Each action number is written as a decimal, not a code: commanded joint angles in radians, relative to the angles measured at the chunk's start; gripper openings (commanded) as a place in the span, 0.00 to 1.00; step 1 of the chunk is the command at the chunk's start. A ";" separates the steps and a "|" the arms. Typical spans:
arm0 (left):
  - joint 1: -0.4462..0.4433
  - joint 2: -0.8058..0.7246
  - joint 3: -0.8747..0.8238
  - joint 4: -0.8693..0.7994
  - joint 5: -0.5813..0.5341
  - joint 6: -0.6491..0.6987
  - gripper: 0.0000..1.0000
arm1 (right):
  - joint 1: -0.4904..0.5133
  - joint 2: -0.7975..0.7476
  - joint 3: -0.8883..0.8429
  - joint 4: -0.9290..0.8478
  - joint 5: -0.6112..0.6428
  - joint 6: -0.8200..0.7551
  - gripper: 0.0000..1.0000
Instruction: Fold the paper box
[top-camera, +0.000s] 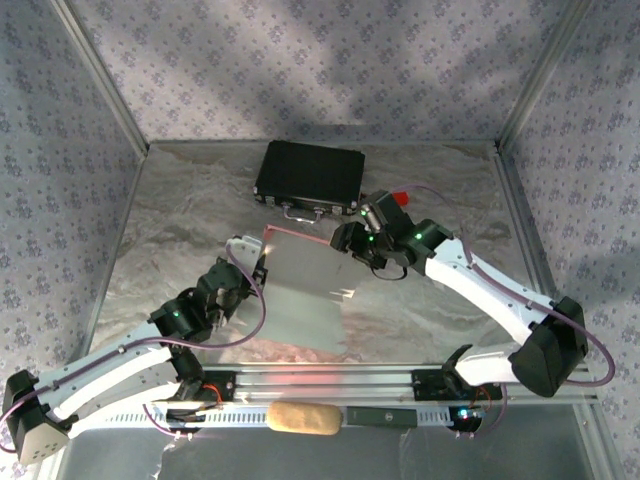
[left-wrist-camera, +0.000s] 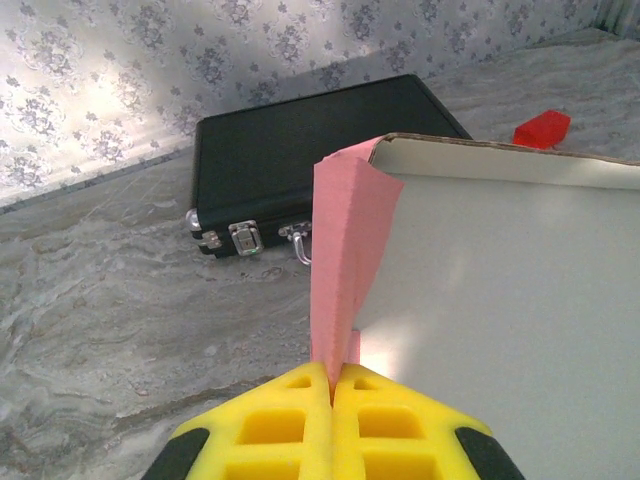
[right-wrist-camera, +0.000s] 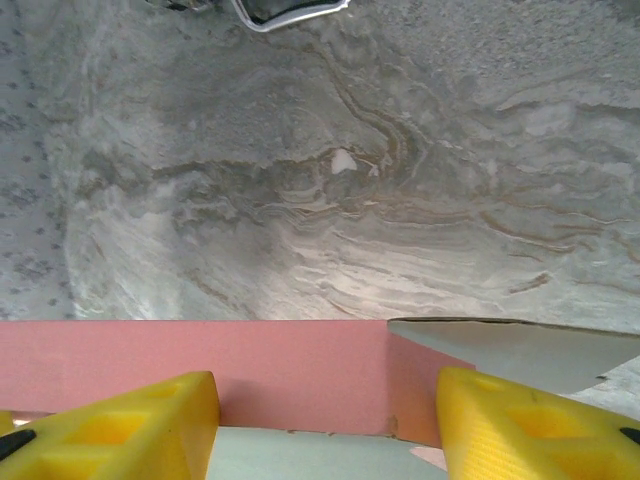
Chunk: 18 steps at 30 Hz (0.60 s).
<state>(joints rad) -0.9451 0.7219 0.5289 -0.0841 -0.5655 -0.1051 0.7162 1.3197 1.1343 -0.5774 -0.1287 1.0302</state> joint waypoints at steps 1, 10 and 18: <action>-0.019 -0.010 0.028 0.053 0.014 -0.002 0.00 | 0.009 -0.020 -0.034 0.096 -0.060 0.077 0.61; -0.034 -0.007 0.021 0.072 0.000 -0.013 0.00 | -0.008 -0.072 -0.099 0.259 -0.057 0.282 0.56; -0.046 0.001 0.033 0.073 -0.007 -0.013 0.00 | -0.006 -0.110 -0.104 0.309 0.025 0.412 0.40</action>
<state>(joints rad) -0.9699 0.7219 0.5285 -0.0559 -0.6125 -0.1097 0.6998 1.2407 1.0370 -0.3454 -0.1162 1.3540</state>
